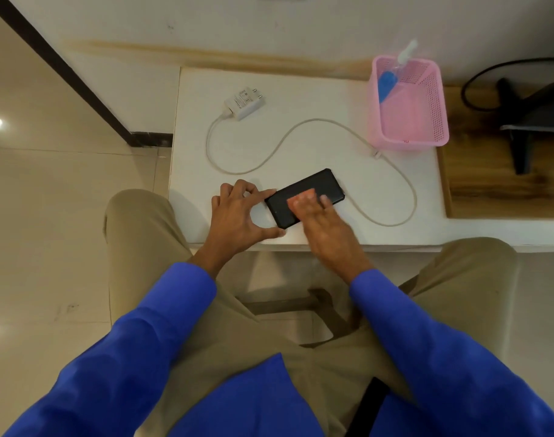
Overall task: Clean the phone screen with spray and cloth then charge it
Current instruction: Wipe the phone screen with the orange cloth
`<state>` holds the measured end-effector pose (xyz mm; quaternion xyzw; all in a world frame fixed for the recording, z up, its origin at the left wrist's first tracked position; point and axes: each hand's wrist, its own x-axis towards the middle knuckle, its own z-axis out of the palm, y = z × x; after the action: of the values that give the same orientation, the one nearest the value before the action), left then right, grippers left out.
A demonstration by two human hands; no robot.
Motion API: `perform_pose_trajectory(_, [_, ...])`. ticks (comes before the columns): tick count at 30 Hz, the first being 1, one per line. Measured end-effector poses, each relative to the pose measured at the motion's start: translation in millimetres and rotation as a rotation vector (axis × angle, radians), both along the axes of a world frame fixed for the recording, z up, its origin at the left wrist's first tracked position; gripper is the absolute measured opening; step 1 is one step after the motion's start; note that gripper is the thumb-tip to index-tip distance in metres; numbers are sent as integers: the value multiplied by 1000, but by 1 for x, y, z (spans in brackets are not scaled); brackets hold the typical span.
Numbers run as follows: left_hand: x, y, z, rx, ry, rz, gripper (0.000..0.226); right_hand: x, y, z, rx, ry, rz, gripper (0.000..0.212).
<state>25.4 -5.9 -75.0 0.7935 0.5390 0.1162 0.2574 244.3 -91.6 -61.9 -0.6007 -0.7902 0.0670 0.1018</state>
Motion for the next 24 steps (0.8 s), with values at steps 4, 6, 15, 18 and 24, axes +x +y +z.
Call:
perform_pose_trajectory(4, [0, 2, 0, -20, 12, -6, 94, 13, 17, 1, -56, 27, -300, 61])
perform_pose_trajectory(6, [0, 2, 1, -24, -10, 4, 92, -14, 6, -1, -52, 9, -195, 63])
perform_pose_trajectory(15, [-2, 3, -1, -21, 10, -9, 93, 26, 33, 10, -71, 25, -248, 56])
perform_pose_trajectory(18, [-2, 5, 1, -30, -10, 3, 94, -3, 30, 9, -98, 36, -250, 57])
perform_pose_trajectory(24, [1, 5, -2, -39, -33, 24, 91, -17, 22, 9, -56, 24, 215, 48])
